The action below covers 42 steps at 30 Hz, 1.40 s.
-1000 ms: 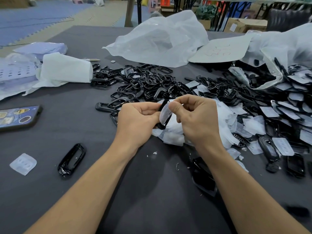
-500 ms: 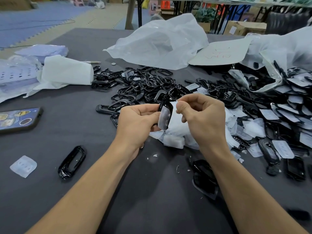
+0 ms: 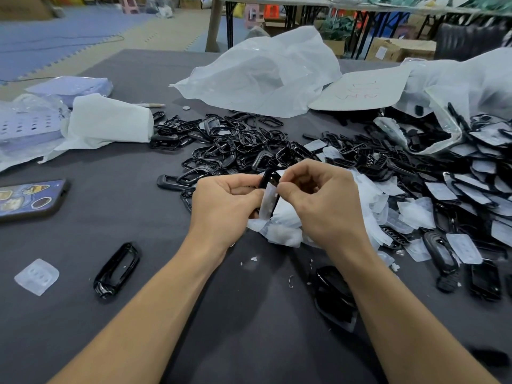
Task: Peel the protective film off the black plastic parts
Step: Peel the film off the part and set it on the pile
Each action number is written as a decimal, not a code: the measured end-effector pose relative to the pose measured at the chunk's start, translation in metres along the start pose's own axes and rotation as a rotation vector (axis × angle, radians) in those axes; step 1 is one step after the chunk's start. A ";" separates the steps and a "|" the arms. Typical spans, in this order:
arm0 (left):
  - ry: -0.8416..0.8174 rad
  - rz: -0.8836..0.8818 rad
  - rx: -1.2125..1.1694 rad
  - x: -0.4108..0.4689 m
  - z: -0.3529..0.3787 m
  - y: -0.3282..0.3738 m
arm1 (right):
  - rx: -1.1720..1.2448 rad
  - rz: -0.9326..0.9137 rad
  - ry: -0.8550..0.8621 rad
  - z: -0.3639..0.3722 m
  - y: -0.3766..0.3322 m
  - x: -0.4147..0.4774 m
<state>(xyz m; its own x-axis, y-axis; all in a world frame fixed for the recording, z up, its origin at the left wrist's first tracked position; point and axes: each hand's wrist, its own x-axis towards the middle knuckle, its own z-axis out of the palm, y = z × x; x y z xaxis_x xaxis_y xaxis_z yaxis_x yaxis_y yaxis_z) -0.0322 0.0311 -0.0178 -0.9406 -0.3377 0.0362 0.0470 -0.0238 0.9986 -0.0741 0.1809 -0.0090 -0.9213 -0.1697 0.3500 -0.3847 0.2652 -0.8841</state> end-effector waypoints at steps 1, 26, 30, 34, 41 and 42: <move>-0.002 -0.001 -0.008 0.000 0.000 0.000 | -0.013 -0.002 -0.018 0.000 0.000 0.000; -0.047 0.104 0.184 -0.003 0.000 -0.004 | -0.363 -0.010 0.047 -0.004 -0.004 -0.003; -0.085 0.078 0.085 -0.004 -0.001 -0.002 | -0.363 0.028 0.115 -0.001 -0.005 -0.004; -0.141 0.042 0.005 -0.002 -0.005 0.002 | -0.279 0.121 0.132 -0.003 -0.005 -0.002; -0.235 -0.052 -0.042 -0.002 -0.008 0.005 | -0.085 0.194 -0.073 -0.008 -0.007 0.000; -0.234 -0.044 -0.022 -0.002 -0.007 0.005 | -0.046 0.214 -0.076 -0.008 -0.007 0.000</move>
<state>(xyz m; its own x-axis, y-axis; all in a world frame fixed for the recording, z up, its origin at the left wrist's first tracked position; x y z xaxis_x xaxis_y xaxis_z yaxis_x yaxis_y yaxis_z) -0.0273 0.0250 -0.0134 -0.9941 -0.1084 0.0030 0.0090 -0.0552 0.9984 -0.0722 0.1868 -0.0005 -0.9758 -0.1753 0.1305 -0.1851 0.3456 -0.9200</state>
